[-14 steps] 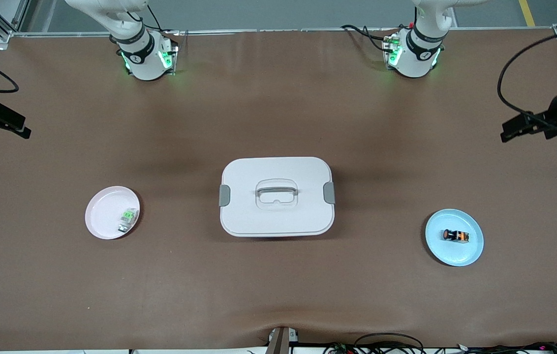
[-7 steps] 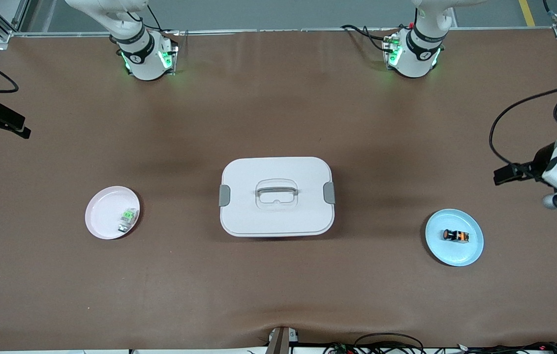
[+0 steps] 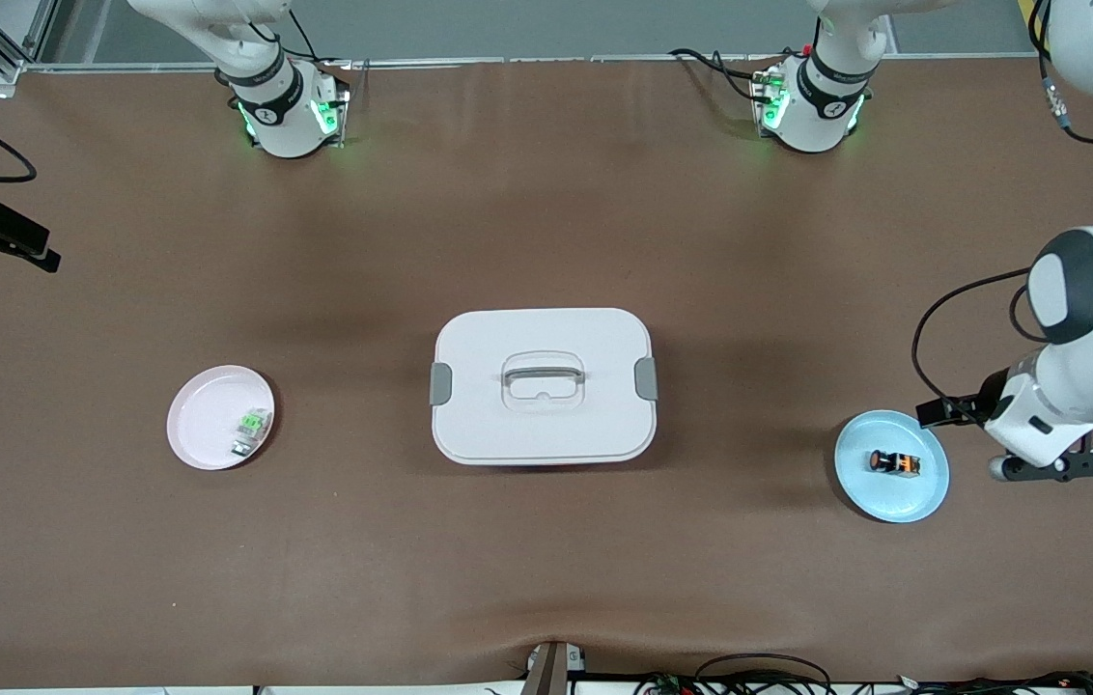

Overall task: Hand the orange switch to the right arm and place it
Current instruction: 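Reach the left gripper down to the orange switch on the blue plate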

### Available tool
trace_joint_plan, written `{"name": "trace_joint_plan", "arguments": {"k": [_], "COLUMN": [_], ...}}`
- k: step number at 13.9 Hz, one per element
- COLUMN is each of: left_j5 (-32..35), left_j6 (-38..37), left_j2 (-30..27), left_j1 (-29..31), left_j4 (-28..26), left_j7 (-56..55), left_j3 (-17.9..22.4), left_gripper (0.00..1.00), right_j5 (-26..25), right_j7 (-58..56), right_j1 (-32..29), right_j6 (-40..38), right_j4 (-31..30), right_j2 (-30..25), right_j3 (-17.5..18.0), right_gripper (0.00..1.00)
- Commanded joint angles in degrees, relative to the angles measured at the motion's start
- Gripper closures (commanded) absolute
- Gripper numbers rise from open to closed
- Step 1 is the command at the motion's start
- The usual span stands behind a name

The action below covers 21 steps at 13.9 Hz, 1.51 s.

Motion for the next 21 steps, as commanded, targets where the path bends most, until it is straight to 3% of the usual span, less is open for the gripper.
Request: {"name": "trace_joint_plan", "arguments": {"k": [1,3,11,21], "left_j5": [3.17,6.16,4.15,4.24], "left_j6": [4.28,8.41,14.75,16.34], "left_j2": [3.32,6.13,11.94,15.19], "left_j1": [-0.06,0.38,1.26,1.18], "left_j4": [1.49,1.49,1.40,1.23], "left_j7": [0.83,0.83,1.18,6.10], "left_j3": [0.03,0.03,-0.06,-0.06], "left_gripper": [0.00,0.00,0.00,0.00], "right_j5": [-0.80,-0.80,-0.80,-0.80], "right_j7": [0.02,0.02,0.02,0.11], "right_j1": [-0.01,0.07,0.08,0.08], "right_j6": [0.11,0.11,0.11,0.11], "right_j4": [-0.72,-0.72,-0.72,-0.72], "right_j2": [-1.04,-1.04,-1.04,-1.04], "right_j3": [0.07,0.07,0.07,0.07], "right_gripper": [0.00,0.00,0.00,0.00]}}
